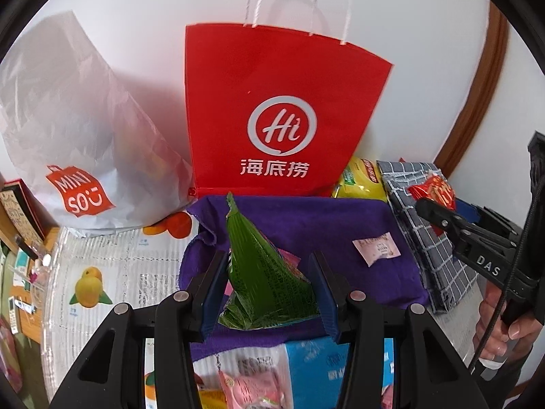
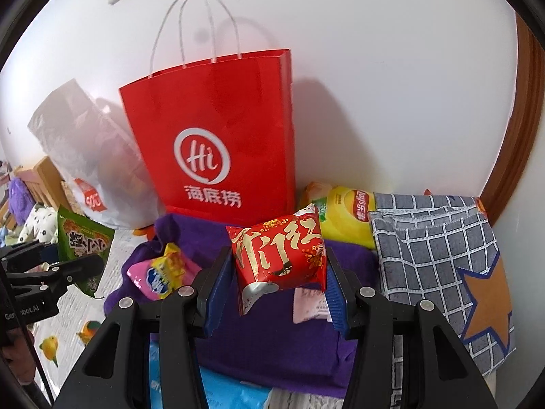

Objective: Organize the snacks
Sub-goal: 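Carry the green bag with the left tool while the right tool carries the red packet over the purple towel, then open the right tool to drop the red packet on the towel while the left tool releases the green bag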

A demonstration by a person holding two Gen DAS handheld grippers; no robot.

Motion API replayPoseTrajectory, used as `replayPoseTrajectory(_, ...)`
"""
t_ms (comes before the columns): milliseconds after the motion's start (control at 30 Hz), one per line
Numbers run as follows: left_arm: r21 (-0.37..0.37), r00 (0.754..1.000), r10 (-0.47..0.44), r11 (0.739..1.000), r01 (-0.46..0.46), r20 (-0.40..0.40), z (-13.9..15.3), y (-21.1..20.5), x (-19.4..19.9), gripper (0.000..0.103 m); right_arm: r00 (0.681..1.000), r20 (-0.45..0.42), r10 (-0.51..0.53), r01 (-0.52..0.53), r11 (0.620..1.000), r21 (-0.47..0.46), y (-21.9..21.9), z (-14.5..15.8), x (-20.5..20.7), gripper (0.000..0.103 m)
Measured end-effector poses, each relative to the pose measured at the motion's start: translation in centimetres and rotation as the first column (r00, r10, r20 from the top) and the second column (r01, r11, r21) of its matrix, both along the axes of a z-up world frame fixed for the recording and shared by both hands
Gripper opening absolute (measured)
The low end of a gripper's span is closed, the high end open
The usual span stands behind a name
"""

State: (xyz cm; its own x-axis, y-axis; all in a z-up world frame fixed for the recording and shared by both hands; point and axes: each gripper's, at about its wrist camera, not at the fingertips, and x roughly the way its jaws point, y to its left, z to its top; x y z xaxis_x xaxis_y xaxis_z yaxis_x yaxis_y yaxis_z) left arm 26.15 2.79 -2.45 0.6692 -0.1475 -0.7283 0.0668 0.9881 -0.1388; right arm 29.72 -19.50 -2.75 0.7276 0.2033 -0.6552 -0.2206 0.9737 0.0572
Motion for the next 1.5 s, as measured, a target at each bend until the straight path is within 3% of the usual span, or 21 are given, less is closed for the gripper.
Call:
replayPoseTrajectory(233,-0.004,0.999,0.004,1.000,-0.004,-0.046,-1.8,0.2,2.5,0.046,0.997,-0.073,-0.016,0.017,1.000,0.017,-1.1,-3.1,2.2,0.051)
replayPoseTrajectory(600,-0.031,0.991,-0.025,0.999,0.021,-0.134,-6.0,0.0,4.8,0.046,0.975,-0.223,0.011,-0.022,0.999,-0.047,-1.2,-7.5,4.5,0.051)
replayPoseTrajectory(833,-0.055,0.984,-0.042,0.998,0.033,-0.171,-7.4,-0.3,5.5,0.045,0.964,-0.267,0.014,-0.029,0.998,-0.053,-1.0,-9.1,5.1,0.051)
replayPoseTrajectory(1300,-0.071,0.988,-0.036,0.997,0.026,-0.152,-6.4,0.2,5.1,0.047,0.945,-0.328,0.016,-0.039,0.997,-0.066,-1.0,-10.6,5.7,0.052)
replayPoseTrajectory(1500,-0.068,0.988,-0.035,0.997,0.025,-0.149,-5.9,0.3,4.9,0.049,0.935,-0.354,0.018,-0.051,0.995,-0.086,-0.4,-11.2,5.8,0.057)
